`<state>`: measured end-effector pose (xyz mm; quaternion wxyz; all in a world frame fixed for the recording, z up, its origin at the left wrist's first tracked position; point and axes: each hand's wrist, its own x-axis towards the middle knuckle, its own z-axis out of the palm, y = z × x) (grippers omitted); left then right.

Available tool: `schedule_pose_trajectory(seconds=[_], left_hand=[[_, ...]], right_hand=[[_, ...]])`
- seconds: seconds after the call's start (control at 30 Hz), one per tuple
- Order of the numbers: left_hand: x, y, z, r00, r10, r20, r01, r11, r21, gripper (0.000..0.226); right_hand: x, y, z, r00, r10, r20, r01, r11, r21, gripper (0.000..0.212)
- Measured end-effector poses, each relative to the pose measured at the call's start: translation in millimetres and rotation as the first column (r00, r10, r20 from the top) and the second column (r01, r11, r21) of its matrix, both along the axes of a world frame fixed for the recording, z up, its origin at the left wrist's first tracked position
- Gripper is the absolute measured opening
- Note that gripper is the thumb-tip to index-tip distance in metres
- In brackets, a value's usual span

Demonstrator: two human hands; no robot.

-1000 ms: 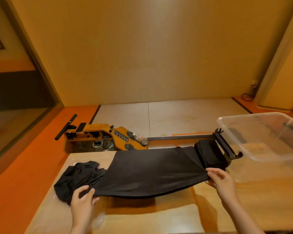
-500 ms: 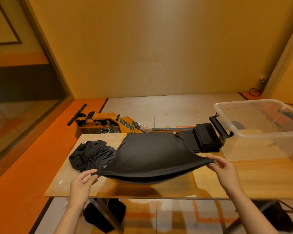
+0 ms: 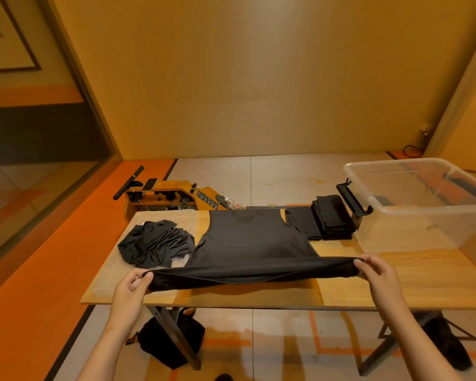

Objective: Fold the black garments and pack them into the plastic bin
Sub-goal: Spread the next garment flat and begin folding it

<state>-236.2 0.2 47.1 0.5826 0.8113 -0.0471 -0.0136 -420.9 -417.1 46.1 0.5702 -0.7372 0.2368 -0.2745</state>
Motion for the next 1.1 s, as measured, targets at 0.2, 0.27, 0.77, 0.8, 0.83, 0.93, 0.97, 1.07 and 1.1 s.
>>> schedule_pose_trajectory(seconds=[0.2,0.27,0.77,0.8,0.83,0.93,0.97,1.07,1.1], left_hand=[[-6,2,-12,0.999,-0.035,-0.034,0.034,0.999,-0.007,0.012],[-5,0,-14,0.998,-0.035,-0.049,0.034,0.999,-0.018,0.012],[69,-35,-42,0.999,0.031,-0.032,-0.028,0.994,0.101,0.014],[82,-40,-44,0.999,0.032,-0.034,-0.028,0.993,0.111,0.015],[96,-46,-46,0.999,0.035,-0.036,-0.03,0.992,0.123,0.015],[147,-69,-52,0.997,0.052,-0.053,-0.043,0.987,0.155,0.016],[167,-77,-54,0.997,0.05,-0.056,-0.04,0.984,0.171,0.016],[234,-103,-63,0.997,0.041,-0.066,-0.026,0.977,0.214,0.021],[256,-113,-67,0.995,0.051,-0.08,-0.032,0.974,0.223,0.027]], right_hand=[[-9,1,-16,0.998,-0.021,-0.056,0.023,0.999,0.042,0.016],[-9,1,-19,0.997,-0.033,-0.065,0.037,0.997,0.064,0.016],[54,-13,-25,0.98,-0.078,-0.184,0.096,0.992,0.088,0.016],[68,-17,-27,0.977,-0.093,-0.192,0.109,0.991,0.073,0.016],[83,-22,-29,0.974,-0.109,-0.2,0.121,0.991,0.052,0.015],[134,-41,-37,0.949,-0.179,-0.259,0.172,0.984,-0.051,0.011],[153,-48,-39,0.937,-0.205,-0.283,0.187,0.978,-0.091,0.01],[215,-73,-46,0.898,-0.289,-0.332,0.244,0.954,-0.172,0.012],[236,-82,-50,0.884,-0.312,-0.348,0.259,0.947,-0.191,0.014]])
